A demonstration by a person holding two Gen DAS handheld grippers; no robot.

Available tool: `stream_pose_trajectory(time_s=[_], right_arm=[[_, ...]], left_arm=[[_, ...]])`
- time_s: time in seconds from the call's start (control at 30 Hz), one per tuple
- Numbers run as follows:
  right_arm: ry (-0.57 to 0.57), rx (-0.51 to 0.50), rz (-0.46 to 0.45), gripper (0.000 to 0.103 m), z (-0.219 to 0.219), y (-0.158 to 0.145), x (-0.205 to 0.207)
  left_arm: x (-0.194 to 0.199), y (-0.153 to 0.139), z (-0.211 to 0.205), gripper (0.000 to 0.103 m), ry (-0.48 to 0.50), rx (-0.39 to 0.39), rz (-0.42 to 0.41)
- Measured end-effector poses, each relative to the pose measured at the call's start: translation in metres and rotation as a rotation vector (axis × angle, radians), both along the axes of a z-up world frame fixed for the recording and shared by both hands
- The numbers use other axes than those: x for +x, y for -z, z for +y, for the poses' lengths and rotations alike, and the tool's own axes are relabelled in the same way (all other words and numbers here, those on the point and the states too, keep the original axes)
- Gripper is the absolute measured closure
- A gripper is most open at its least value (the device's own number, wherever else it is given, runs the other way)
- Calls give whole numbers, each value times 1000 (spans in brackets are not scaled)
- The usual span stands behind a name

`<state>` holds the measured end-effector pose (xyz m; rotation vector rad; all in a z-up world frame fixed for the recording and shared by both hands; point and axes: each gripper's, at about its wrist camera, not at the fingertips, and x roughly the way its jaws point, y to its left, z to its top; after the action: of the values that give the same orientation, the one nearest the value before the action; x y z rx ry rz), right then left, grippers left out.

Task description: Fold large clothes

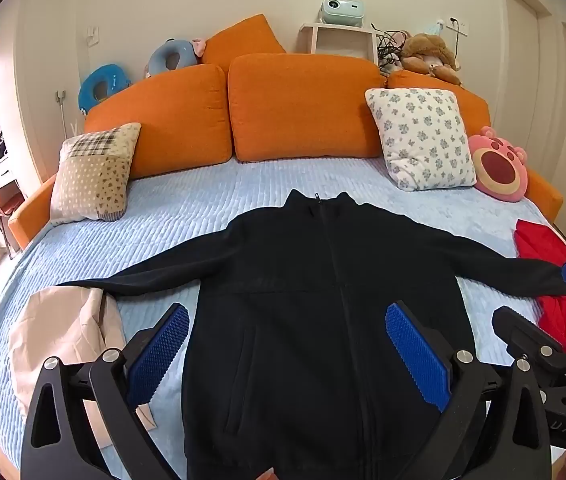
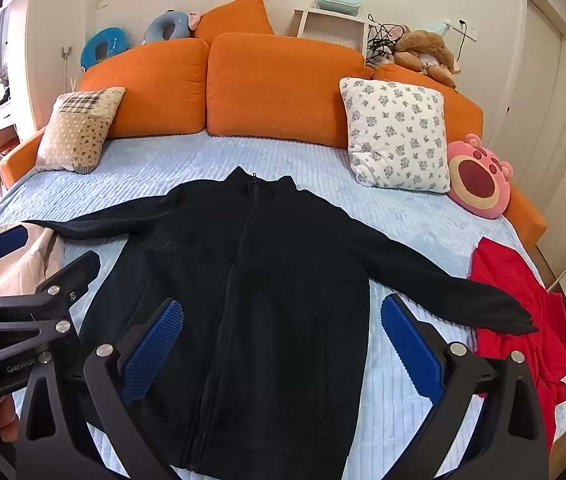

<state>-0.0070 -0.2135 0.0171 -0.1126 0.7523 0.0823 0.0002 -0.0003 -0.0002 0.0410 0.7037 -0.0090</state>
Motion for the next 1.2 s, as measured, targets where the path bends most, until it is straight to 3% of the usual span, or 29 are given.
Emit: stream_pose_trajectory(time_s=[0.6,1.2], right_arm=[[2,-8,-5,5,0,0,0],[7,-12,-2,5,-1,-2,-6]], left_arm=[[2,-13,-8,3,8,9,-3],[1,-5,-8,3,14,12,-7]])
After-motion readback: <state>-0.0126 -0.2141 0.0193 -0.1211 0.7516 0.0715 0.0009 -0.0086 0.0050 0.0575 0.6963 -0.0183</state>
